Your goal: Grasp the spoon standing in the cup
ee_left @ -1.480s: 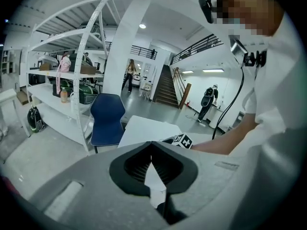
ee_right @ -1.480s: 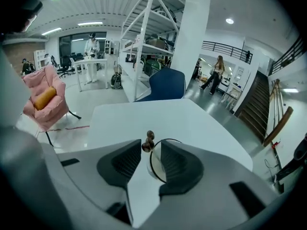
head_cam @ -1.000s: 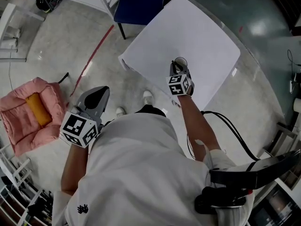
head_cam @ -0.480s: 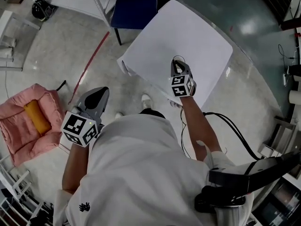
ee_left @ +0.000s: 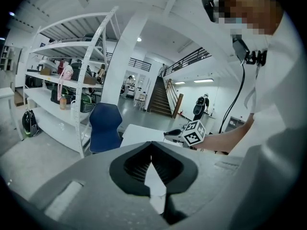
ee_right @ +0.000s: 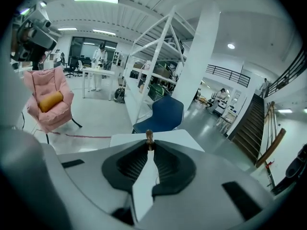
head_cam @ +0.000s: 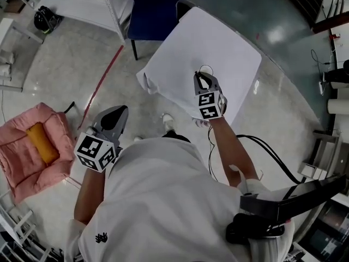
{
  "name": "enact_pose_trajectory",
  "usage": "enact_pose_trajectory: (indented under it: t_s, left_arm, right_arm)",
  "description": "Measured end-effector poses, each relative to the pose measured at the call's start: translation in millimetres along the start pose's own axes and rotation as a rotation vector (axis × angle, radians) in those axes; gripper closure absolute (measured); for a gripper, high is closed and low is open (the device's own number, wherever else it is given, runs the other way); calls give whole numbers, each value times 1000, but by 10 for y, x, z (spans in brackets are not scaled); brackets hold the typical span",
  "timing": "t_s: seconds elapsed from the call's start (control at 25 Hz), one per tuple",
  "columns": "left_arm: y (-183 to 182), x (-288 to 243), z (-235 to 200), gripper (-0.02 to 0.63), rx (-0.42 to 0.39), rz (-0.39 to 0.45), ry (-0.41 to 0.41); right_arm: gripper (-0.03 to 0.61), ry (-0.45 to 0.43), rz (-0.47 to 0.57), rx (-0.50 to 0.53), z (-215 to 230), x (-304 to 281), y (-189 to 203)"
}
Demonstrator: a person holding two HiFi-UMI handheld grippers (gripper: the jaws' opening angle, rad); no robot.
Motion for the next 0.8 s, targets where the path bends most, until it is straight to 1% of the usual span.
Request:
enact_pose_trajectory:
  t_s: [0.16, 0.28, 0.4, 0.8]
  left_arm:
    - [49, 170, -49, 601, -17, 9, 2]
    - [125, 329, -94, 601, -15, 9, 11]
    - [204, 490, -100, 601, -29, 8, 18]
    - [454, 945, -269, 601, -26, 21, 40]
  right_arm:
    - [531, -25, 29, 20, -215, 233, -282]
    - [531, -45, 60, 23, -439, 414, -496]
    - [531, -63, 93, 30, -668, 626, -679]
    - [529, -137, 177, 41, -1454, 1117, -1176]
Point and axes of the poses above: the fingertips, and each gripper's own axes: x backward along the fingers, z to its right, y out of its underside, the point moved 7 cm from there along x, backward along the fingers
